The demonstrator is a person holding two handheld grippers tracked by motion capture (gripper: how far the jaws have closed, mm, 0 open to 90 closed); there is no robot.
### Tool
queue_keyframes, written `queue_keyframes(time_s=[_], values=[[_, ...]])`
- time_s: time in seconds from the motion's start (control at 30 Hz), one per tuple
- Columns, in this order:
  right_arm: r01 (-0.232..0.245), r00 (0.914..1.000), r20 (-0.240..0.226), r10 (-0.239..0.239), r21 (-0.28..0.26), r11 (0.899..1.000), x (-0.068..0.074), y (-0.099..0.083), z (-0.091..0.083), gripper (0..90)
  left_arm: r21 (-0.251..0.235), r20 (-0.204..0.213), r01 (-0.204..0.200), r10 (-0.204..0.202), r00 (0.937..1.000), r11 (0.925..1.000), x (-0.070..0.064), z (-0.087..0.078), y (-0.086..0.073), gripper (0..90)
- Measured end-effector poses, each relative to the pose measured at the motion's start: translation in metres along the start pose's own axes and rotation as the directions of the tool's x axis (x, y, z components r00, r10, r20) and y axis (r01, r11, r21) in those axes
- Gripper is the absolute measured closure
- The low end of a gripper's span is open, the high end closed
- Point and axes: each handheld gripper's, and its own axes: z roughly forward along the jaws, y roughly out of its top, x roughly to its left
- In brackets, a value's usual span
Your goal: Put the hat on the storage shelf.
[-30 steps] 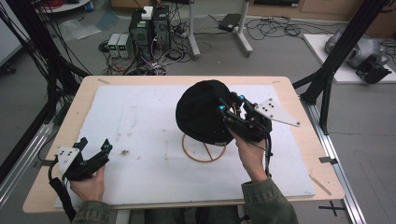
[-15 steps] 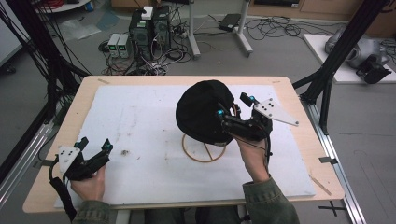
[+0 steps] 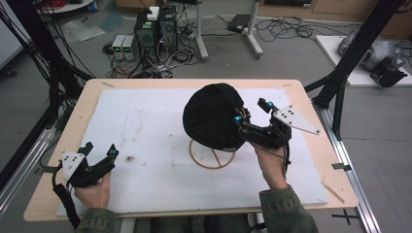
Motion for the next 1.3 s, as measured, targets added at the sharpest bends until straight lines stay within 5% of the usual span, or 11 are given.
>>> queue_keyframes(time_s=[0.5, 1.0, 1.3], values=[[0.0, 1.0, 0.009, 0.001, -0.041, 0.999, -0.015, -0.011, -0.018, 11.2, -0.004, -0.003, 0.002, -0.002, 1.0, 1.0, 0.0, 0.0, 0.0, 19.9], [0.004, 0.9976, 0.069, -0.001, -0.046, 0.999, -0.039, -0.031, -0.033, 11.2, -0.002, 0.003, 0.003, -0.003, 1.0, 1.0, -0.001, 0.001, 0.0, 19.9], [0.052, 0.9885, 0.143, -0.048, -0.022, 0.998, -0.061, -0.057, -0.041, 11.2, -0.001, 0.003, 0.0, 0.0, 1.0, 1.0, -0.001, 0.001, 0.0, 19.9]])
